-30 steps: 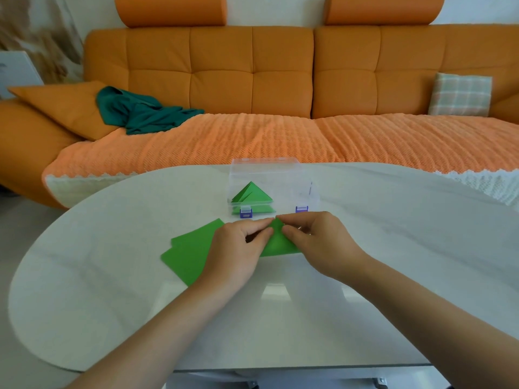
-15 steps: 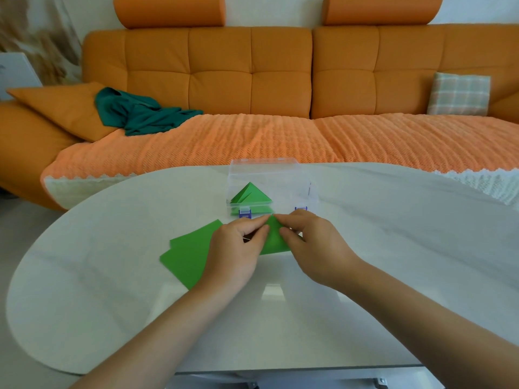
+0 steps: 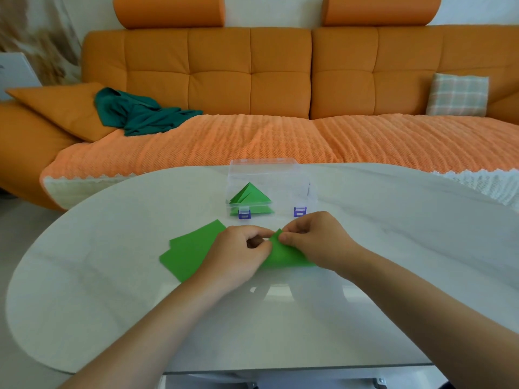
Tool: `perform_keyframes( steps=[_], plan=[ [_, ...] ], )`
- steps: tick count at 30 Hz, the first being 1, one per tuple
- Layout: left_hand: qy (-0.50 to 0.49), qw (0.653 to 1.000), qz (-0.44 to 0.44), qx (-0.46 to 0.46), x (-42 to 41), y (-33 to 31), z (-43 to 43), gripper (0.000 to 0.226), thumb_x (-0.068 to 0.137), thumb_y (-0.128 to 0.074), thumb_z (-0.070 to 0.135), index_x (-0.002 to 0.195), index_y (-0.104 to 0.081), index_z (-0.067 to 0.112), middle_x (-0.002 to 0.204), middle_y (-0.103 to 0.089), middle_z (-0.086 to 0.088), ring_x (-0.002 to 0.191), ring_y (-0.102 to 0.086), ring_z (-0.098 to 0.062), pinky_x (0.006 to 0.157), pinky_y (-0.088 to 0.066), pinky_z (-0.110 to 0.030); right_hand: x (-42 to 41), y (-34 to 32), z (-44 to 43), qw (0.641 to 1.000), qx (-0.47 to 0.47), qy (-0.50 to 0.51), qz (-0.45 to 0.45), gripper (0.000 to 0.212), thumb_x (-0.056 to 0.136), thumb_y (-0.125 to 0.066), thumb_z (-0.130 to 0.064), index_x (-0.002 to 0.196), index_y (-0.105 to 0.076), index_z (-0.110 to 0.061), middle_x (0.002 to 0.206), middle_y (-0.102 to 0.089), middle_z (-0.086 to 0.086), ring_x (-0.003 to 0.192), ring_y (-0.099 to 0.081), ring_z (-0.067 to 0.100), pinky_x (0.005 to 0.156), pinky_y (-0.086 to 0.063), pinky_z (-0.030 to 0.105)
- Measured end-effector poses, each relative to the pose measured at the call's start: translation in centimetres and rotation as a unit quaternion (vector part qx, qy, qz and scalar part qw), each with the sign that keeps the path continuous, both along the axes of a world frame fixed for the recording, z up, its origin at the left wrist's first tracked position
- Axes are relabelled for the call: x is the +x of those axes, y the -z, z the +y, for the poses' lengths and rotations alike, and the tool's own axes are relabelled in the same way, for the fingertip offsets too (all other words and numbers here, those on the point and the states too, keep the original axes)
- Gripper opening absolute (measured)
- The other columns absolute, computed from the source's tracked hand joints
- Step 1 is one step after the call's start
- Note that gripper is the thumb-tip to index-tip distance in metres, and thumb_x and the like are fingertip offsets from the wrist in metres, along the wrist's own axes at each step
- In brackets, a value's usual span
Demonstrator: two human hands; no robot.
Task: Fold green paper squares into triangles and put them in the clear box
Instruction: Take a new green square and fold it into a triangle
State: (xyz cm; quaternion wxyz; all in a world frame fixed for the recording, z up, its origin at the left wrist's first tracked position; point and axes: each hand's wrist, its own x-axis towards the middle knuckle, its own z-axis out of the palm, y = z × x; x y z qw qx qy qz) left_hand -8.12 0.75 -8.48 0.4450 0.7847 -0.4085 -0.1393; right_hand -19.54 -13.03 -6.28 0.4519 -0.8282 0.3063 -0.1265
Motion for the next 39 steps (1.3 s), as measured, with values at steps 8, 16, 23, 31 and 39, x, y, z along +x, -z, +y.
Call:
perform_keyframes(
  steps=[8,16,23,31,39],
  plan=[
    [0.102,0.974,-0.201,0.028,0.5,0.0,1.4,0.02,0.09,-0.055,0.026,0.105,-0.068,0.026,0.1,-0.057,0.016,0.099,-0.05,-0.002,0.081,-0.036,-0.012,0.9,0.9,0.1,0.99,-0.091,-0.01,0.107,0.012,0.087,-0.068,-0.036,0.078,-0.075,-0.032,0.08,-0.07,-0.015,0.087,-0.064,0.012,0.09,-0.052,0.038],
    [0.174,0.957,-0.212,0.096,0.4,0.2,1.8,0.049,0.088,-0.041,0.053,0.123,-0.067,0.031,0.112,-0.058,0.019,0.109,-0.045,0.002,0.098,-0.04,-0.022,1.4,1.3,1.0,0.96,-0.239,-0.002,0.149,0.019,0.09,-0.056,-0.04,0.083,-0.073,-0.033,0.086,-0.071,-0.013,0.088,-0.062,0.012,0.091,-0.042,0.033],
    [0.18,0.95,-0.233,0.107,0.4,0.0,1.9,0.055,0.086,-0.037,0.056,0.122,-0.068,0.028,0.115,-0.057,0.019,0.11,-0.045,0.001,0.098,-0.043,-0.028,1.1,1.2,1.2,0.923,-0.359,-0.004,0.137,0.024,0.087,-0.053,-0.052,0.101,-0.067,-0.038,0.096,-0.069,-0.014,0.093,-0.062,0.008,0.091,-0.034,0.033],
    [0.182,0.94,-0.264,0.115,0.0,0.1,2.3,0.048,0.089,-0.044,0.051,0.126,-0.065,0.028,0.117,-0.056,0.017,0.111,-0.044,-0.002,0.097,-0.044,-0.029,-0.7,0.6,0.7,0.864,-0.45,-0.154,0.164,0.047,0.091,-0.041,-0.017,0.123,-0.064,-0.044,0.109,-0.06,-0.01,0.096,-0.053,0.018,0.081,-0.033,0.034],
    [0.186,0.9,-0.358,0.165,-1.3,-0.2,3.2,0.064,0.089,-0.027,0.063,0.139,-0.053,0.032,0.13,-0.051,0.006,0.12,-0.042,-0.013,0.101,-0.036,-0.031,-1.2,0.6,1.4,0.852,-0.465,-0.165,0.174,0.048,0.092,-0.041,-0.016,0.126,-0.062,-0.042,0.105,-0.056,-0.007,0.085,-0.041,0.018,0.073,-0.022,0.034]
  ],
)
